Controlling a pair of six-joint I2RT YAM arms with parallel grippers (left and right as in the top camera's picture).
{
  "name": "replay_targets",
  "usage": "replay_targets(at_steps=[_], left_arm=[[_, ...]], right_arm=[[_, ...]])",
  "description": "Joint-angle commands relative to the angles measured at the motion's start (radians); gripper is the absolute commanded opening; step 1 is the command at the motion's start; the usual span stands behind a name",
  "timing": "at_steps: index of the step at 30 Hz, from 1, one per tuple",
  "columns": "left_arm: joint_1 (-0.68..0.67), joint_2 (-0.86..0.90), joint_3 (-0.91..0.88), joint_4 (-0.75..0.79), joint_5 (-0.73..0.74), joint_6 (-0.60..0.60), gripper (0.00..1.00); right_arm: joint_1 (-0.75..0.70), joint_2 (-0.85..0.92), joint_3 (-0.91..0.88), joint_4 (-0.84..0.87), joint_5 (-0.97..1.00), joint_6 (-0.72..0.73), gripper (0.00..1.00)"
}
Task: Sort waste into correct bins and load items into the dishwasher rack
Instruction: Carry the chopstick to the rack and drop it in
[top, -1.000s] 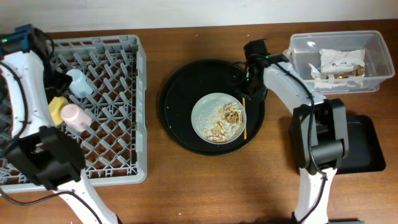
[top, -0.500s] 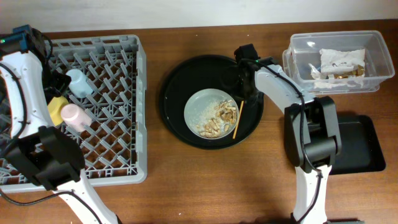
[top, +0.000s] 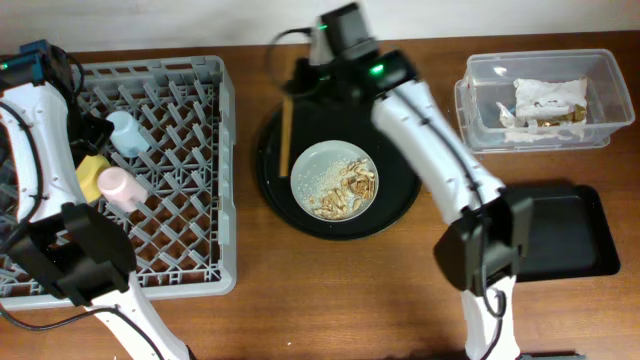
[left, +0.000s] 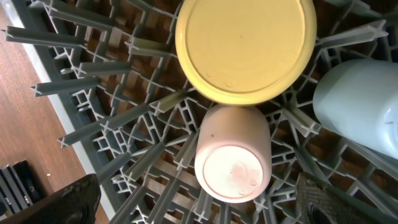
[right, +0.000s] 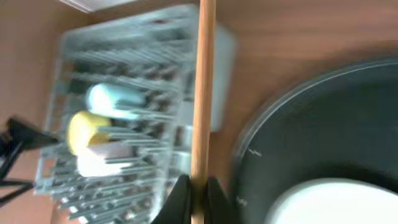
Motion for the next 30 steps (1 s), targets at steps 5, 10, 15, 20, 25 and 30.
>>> replay_targets(at_steps=[5,10,15,20,25,30], left_arm=[[0.007,0.001,0.008,-0.006,0.000,-0.017,0.99],[0.005,0.002,0.008,-0.006,0.000,-0.017,0.99],[0.005,0.001,0.008,-0.006,0.000,-0.017,0.99],[0.008,0.001,0.008,-0.005,0.000,-0.017,0.99],[0.003,0.002,0.008,-0.073,0.341,0.084,0.99],[-0.260,0.001,0.008,0.014,0.601,0.523,0.95]], right_arm=[[0.209,0.151,0.005,0.241,0.013,0.037,0.04],[0.228,0.187,0.005,0.311,0.014,0.151,0.05],[0.227,0.187,0.005,0.302,0.006,0.163,0.55],[0.172,0.168,0.021,0.207,-0.055,0.108,0.89],[-0.040,-0.052,0.023,-0.156,-0.006,0.036,0.97],[-0.322,-0.299,0.023,-0.484,0.176,-0.004,0.98]])
